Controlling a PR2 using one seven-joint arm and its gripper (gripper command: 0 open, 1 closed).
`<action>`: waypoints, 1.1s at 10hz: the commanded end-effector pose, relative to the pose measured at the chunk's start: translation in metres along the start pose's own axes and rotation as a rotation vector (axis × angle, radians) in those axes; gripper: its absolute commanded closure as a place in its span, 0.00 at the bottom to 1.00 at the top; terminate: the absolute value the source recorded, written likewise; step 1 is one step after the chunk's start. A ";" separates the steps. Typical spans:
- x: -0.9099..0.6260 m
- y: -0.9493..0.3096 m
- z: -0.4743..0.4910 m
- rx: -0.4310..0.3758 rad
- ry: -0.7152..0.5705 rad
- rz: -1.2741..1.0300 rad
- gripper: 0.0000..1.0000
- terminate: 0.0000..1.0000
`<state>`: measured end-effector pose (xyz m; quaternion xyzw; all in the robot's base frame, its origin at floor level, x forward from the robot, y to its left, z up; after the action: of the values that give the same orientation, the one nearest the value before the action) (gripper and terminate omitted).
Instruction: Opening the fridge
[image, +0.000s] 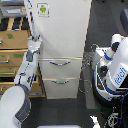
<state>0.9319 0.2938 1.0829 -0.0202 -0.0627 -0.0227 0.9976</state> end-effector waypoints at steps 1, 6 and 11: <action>0.007 0.002 -0.027 0.004 0.014 -0.012 1.00 0.00; -0.034 0.004 -0.023 -0.033 0.039 -0.081 1.00 0.00; -0.181 -0.020 0.071 -0.076 -0.019 -0.289 1.00 0.00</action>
<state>0.8851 0.2958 1.0810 -0.0334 -0.0603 -0.0923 0.9933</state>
